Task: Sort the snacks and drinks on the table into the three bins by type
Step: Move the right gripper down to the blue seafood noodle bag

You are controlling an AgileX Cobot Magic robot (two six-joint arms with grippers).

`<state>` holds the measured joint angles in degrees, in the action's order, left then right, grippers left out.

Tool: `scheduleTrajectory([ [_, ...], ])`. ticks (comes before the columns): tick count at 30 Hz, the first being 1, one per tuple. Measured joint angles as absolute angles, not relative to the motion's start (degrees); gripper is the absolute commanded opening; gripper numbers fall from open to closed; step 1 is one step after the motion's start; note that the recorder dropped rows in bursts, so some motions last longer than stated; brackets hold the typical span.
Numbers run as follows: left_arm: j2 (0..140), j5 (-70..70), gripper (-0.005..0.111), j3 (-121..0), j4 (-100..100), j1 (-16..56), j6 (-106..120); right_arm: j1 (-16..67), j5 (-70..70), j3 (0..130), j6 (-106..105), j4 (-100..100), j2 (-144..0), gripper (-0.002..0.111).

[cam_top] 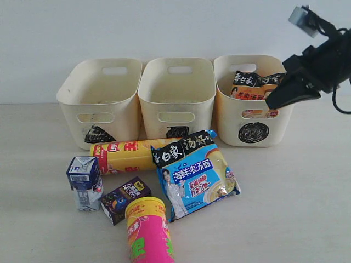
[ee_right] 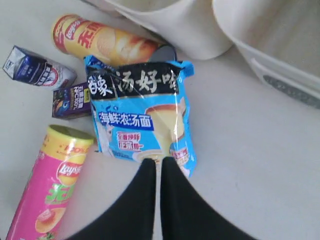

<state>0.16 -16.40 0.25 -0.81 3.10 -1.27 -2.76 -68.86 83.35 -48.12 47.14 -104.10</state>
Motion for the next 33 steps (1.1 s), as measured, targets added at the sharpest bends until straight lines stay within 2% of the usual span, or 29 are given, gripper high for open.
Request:
scheduleTrajectory([
  [7,0.16,-16.4,0.004,0.25,-0.81,3.1,-1.27,-2.76,-66.18,67.19,-62.61,55.22,-104.1,0.0],
  [14,0.16,-16.4,0.004,0.25,-0.81,3.1,-1.27,-1.14,-62.98,63.36,-69.1,58.89,-107.33,0.002],
  [15,0.16,-16.4,0.004,0.25,-0.81,3.1,-1.27,-0.46,-61.88,63.36,-69.42,59.2,-108.0,0.006],
  [17,0.16,-16.4,0.004,0.25,-0.81,3.1,-1.27,0.85,-59.68,63.36,-70.29,59.95,-109.3,0.021],
  [18,0.16,-16.4,0.004,0.25,-0.81,3.1,-1.27,1.59,-58.47,63.36,-70.98,60.52,-109.98,0.032],
  [19,0.16,-16.4,0.004,0.25,-0.81,3.1,-1.27,2.29,-57.33,63.36,-71.66,61.08,-110.59,0.061],
  [20,0.16,-16.4,0.004,0.25,-0.81,3.1,-1.27,3.06,-55.17,63.36,-72.31,61.47,-111.29,0.075],
  [22,0.16,-16.4,0.004,0.25,-0.81,3.1,-1.27,3.4,-52.29,63.36,-72.82,61.9,-111.43,0.089],
  [33,0.16,-16.4,0.004,0.25,-0.81,3.1,-1.27,4.0,-45.75,63.49,-77.81,68.39,-114.04,0.086],
])
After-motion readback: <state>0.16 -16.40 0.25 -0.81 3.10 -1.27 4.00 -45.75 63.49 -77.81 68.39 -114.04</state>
